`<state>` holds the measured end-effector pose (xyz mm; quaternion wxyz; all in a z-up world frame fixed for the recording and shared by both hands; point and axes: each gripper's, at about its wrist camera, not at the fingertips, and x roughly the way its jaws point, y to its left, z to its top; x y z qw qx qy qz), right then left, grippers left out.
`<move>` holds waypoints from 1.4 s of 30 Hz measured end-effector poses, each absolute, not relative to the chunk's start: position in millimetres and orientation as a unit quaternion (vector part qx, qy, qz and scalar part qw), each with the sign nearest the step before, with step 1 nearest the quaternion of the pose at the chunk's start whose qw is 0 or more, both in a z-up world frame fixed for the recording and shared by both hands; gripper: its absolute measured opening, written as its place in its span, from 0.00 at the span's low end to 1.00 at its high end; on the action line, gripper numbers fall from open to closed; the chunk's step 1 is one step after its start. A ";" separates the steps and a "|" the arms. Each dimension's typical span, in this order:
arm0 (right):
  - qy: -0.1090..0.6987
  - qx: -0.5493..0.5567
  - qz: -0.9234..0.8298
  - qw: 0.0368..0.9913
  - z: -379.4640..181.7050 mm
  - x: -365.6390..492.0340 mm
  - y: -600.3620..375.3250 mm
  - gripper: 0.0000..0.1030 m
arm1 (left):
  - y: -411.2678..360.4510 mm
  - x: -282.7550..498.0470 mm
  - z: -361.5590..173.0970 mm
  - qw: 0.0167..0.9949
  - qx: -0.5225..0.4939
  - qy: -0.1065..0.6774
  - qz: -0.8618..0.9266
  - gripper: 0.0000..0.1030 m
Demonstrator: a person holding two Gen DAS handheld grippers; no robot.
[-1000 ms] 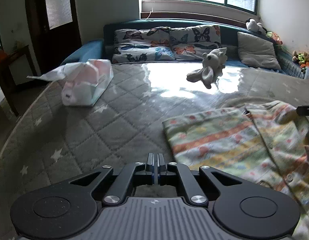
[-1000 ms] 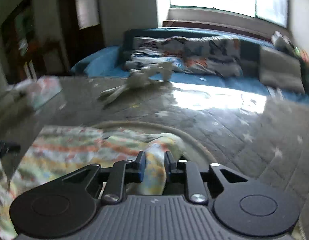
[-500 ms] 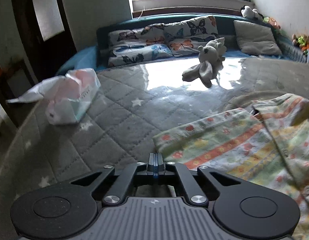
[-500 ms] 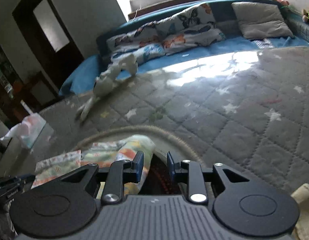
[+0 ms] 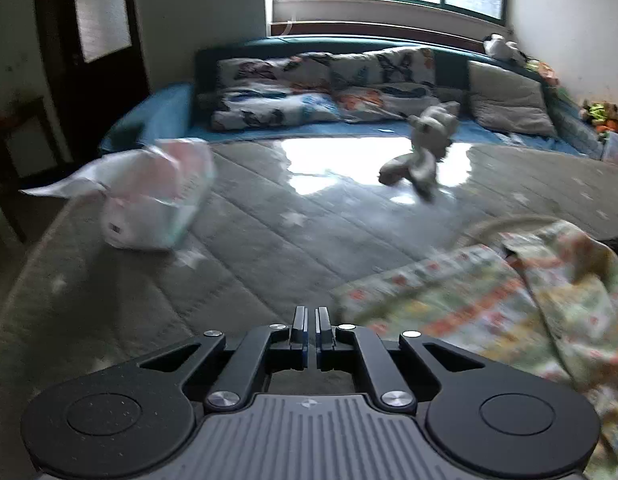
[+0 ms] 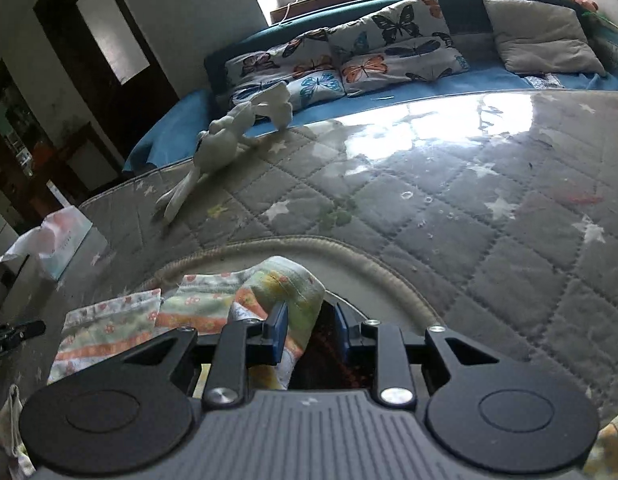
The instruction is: Fold clothes
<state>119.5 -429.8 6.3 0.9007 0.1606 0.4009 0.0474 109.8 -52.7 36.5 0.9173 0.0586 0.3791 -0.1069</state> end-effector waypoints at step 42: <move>0.362 0.015 0.051 0.931 45.2 137.3 -397.6 0.09 | -59.3 148.9 30.4 0.921 0.144 0.353 -0.078 0.08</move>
